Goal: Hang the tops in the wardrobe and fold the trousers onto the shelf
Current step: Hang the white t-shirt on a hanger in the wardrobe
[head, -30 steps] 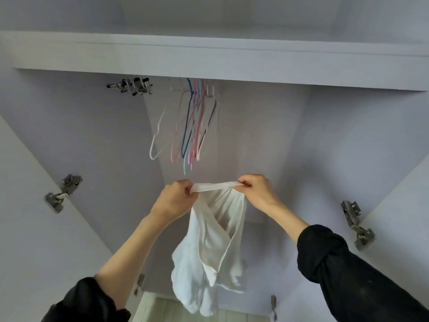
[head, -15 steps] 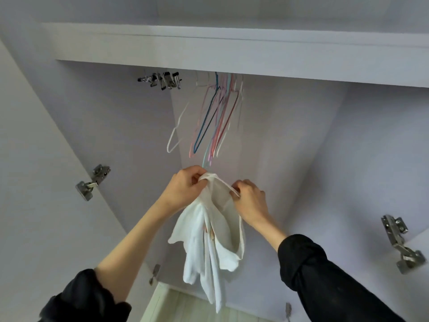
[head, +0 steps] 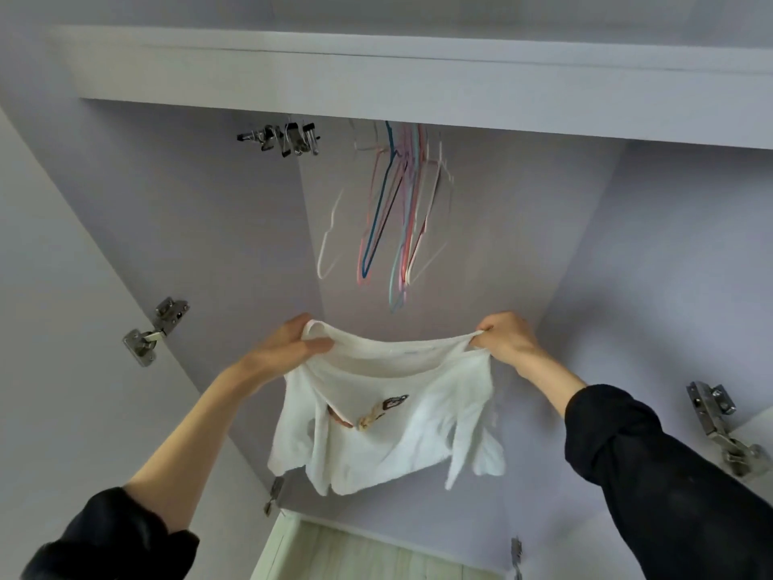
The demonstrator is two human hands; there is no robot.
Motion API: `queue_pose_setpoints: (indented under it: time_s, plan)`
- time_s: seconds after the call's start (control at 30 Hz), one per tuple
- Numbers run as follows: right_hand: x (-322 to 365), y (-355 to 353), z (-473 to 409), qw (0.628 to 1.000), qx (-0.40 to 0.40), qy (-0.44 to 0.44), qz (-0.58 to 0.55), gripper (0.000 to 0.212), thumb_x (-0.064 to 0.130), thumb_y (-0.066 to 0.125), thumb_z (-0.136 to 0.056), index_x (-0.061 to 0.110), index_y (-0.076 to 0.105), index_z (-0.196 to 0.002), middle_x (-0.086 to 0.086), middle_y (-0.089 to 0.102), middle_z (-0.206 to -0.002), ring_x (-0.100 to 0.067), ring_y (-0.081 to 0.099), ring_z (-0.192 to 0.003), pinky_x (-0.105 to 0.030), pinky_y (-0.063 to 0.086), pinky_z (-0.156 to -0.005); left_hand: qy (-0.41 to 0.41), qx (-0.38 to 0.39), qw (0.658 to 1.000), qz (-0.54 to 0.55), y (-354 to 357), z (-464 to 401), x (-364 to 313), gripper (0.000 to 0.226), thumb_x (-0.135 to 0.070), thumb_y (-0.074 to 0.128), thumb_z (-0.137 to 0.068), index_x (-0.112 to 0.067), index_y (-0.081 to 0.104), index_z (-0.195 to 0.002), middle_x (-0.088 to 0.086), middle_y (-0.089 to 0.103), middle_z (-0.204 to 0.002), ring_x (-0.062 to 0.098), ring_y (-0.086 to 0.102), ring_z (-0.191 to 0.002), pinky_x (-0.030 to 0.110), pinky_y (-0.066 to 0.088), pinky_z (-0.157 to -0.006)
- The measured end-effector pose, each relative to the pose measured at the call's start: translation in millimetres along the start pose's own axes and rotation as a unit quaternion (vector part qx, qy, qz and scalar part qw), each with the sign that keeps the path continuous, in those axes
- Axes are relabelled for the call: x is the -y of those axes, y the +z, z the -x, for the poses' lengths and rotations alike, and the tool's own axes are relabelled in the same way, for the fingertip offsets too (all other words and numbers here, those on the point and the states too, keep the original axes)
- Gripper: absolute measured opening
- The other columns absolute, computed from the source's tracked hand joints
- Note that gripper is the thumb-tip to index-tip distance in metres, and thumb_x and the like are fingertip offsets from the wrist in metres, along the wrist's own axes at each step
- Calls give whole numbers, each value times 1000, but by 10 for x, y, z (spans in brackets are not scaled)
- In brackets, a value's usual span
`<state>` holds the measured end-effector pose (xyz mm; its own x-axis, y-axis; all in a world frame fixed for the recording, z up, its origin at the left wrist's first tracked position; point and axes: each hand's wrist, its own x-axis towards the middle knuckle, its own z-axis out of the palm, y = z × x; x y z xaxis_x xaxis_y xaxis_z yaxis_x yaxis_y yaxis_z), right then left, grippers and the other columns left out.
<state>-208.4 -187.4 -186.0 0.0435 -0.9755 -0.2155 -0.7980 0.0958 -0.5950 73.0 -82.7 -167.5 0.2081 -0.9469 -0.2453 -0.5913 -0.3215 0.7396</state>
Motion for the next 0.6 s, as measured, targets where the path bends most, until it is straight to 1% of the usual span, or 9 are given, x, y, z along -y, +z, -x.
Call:
queue_pose_setpoints:
  time_s: [0.1, 0.17, 0.23, 0.3, 0.37, 0.4, 0.47, 0.5, 0.6]
  plan:
    - [57, -42, -53, 987, 34, 43, -149, 7, 2, 64, -76, 4, 67, -82, -7, 47, -71, -19, 42, -69, -24, 30, -56, 19, -70, 993, -90, -43, -57, 140, 25, -49, 51, -79, -24, 54, -77, -7, 55, -73, 25, 55, -84, 38, 42, -87]
    - [106, -52, -61, 992, 20, 15, -127, 11, 1, 61, -81, -4, 68, -87, -6, 54, -76, -18, 47, -73, -23, 34, -58, 25, -84, 990, -108, -69, -97, 185, 26, -43, 53, -81, -18, 61, -82, -4, 57, -70, 29, 58, -85, 39, 44, -85]
    - [149, -36, -32, 998, -26, -64, 12, 17, 2, 57, -85, 5, 72, -91, -5, 65, -89, -20, 59, -88, -24, 43, -71, 21, -100, 985, -141, -96, -123, 214, 15, -29, 56, -87, -18, 65, -85, -1, 60, -70, 32, 61, -88, 38, 48, -81]
    - [155, -25, 17, 969, -50, -135, 202, 30, 0, 49, -85, 12, 70, -104, -8, 64, -107, -28, 60, -102, -31, 45, -85, -4, -148, 971, -186, -117, -128, 211, 15, -23, 53, -88, -18, 67, -86, 5, 65, -77, 33, 59, -86, 35, 48, -76]
    - [136, -13, -1, 943, -4, -119, 310, 32, 2, 47, -85, 15, 67, -107, -8, 62, -109, -29, 60, -100, -30, 44, -82, -17, -193, 958, -213, -125, -125, 178, 20, -21, 49, -88, -13, 67, -81, 9, 63, -81, 30, 53, -80, 32, 43, -70]
    - [149, -17, -21, 948, 39, -81, 305, 27, 5, 48, -84, 13, 68, -102, -7, 64, -100, -25, 61, -89, -24, 45, -71, -23, -202, 958, -201, -123, -132, 159, 22, -20, 49, -87, -9, 65, -75, 10, 59, -78, 29, 50, -77, 32, 41, -68]
    - [226, -46, -34, 965, 114, -10, 234, 17, 9, 52, -83, 7, 66, -92, -4, 61, -79, -17, 56, -68, -17, 38, -49, -41, -201, 976, -77, -115, -149, 117, 22, -16, 51, -85, -6, 59, -67, 10, 56, -70, 26, 51, -70, 36, 45, -67]
    - [269, -59, -47, 972, 128, 4, 199, 18, 9, 53, -83, 5, 66, -95, -4, 59, -77, -17, 53, -66, -17, 36, -48, -57, -195, 979, 14, -122, -149, 92, 21, -14, 53, -84, -6, 59, -66, 11, 58, -69, 25, 54, -68, 39, 50, -70]
    - [421, -69, -98, 982, 177, 6, 65, 26, 14, 59, -88, 8, 62, -114, -3, 60, -97, -18, 55, -87, -25, 42, -70, -74, -163, 969, 172, -172, -107, -24, 19, -5, 52, -86, -4, 65, -72, 12, 66, -75, 23, 65, -71, 31, 57, -71]
